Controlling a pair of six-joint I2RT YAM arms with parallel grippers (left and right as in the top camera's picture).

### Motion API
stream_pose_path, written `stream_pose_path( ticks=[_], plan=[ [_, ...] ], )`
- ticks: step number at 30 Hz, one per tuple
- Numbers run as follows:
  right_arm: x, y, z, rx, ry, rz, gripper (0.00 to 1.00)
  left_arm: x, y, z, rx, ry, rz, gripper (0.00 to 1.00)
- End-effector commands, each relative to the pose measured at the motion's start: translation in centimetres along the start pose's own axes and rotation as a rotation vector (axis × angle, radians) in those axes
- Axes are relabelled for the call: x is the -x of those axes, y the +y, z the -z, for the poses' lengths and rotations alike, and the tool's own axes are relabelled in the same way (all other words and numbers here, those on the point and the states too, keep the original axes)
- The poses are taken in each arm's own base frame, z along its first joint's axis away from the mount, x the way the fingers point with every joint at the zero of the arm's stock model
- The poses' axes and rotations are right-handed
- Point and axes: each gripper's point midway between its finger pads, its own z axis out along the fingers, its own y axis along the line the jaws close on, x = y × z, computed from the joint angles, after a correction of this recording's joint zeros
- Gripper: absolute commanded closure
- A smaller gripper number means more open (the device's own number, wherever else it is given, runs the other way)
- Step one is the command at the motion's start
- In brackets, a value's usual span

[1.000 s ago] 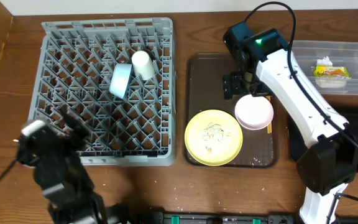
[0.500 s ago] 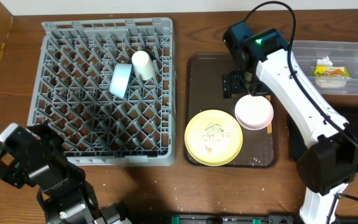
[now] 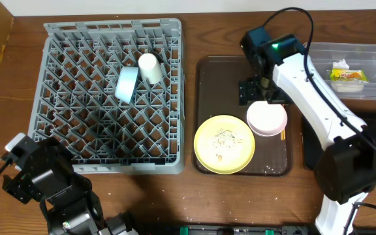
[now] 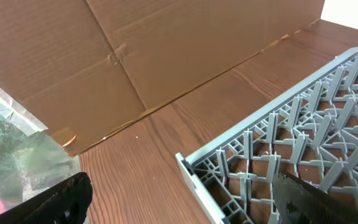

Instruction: Sort waste into correct bins and load items into the dishwasher

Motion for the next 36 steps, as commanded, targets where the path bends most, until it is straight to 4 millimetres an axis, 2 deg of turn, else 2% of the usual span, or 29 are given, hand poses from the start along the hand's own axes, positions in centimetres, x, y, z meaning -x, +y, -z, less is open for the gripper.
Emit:
stream_pose_path(
  ticks=[1, 9, 13, 16, 20, 21, 24, 27, 30, 36],
  plan=[
    [-0.4, 0.2, -0.8, 0.061, 0.017, -0.036, 0.01, 0.8, 0.5, 0.3, 0.016, -0.017, 0.007, 0.06],
    [0.0, 1.3, -4.6, 0.108, -0.013, -0.038, 0.01, 0.8, 0.5, 0.3, 0.016, -0.017, 0.007, 0.06],
    [-0.5, 2.3, -6.3, 0.166, 0.000, -0.051, 0.20, 0.8, 0.5, 0.3, 0.016, -0.017, 0.007, 0.06],
    [-0.3, 2.9, -6.7, 0.191, -0.009, -0.061, 0.35, 0.8, 0.5, 0.3, 0.016, -0.017, 0.007, 0.06],
    [-0.1, 3.5, -6.6, 0.201, -0.022, -0.074, 0.61, 0.8, 0.5, 0.3, 0.016, -0.017, 0.007, 0.06],
    [-0.1, 3.6, -6.7, 0.201, -0.021, -0.089, 0.63, 0.8, 0.5, 0.3, 0.016, -0.017, 0.007, 0.06],
    [-0.2, 3.2, -6.9, 0.170, -0.030, -0.115, 0.64, 0.8, 0.5, 0.3, 0.016, -0.017, 0.007, 0.06],
    [-0.2, 2.8, -7.2, 0.137, -0.040, -0.157, 0.70, 0.8, 0.5, 0.3, 0.016, -0.017, 0.007, 0.06],
    [-0.2, 3.2, -7.5, 0.146, -0.048, -0.175, 0.74, 0.8, 0.5, 0.3, 0.016, -0.017, 0.007, 0.06],
    [-0.2, 4.5, -8.3, 0.167, -0.077, -0.163, 0.74, 0.8, 0.5, 0.3, 0.016, -0.017, 0.007, 0.06]
  ],
)
